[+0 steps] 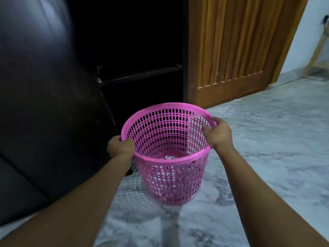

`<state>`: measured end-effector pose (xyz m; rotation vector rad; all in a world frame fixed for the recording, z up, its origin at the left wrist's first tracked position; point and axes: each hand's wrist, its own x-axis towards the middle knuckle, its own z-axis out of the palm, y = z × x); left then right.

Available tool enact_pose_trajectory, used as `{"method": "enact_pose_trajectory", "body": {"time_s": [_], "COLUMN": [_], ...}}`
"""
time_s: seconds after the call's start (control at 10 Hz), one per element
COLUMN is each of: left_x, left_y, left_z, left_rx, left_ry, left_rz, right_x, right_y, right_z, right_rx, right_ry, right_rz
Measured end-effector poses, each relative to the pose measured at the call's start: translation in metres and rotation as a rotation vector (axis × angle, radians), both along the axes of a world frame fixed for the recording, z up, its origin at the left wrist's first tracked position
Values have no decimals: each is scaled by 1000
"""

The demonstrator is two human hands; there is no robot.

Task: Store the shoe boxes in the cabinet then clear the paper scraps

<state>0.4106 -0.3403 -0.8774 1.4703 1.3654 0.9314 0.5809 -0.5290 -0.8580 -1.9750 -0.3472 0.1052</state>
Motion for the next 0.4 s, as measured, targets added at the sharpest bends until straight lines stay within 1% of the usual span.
{"method": "enact_pose_trajectory", "body": {"time_s": [0.1,0.2,0.4], "left_x": [-1,-1,-4], "left_y": [7,17,39], "left_z": [-2,-2,1], "left_rx": [-29,-22,-33], "left_ry": [-49,-46,94], "left_rz": [65,81,-28], "right_x": [2,7,9], "right_y": [15,20,15], "right_z": [-6,-13,0], "right_rx": [32,47,-47], "right_ry": [4,37,30], "right_rz": [86,154,212]}}
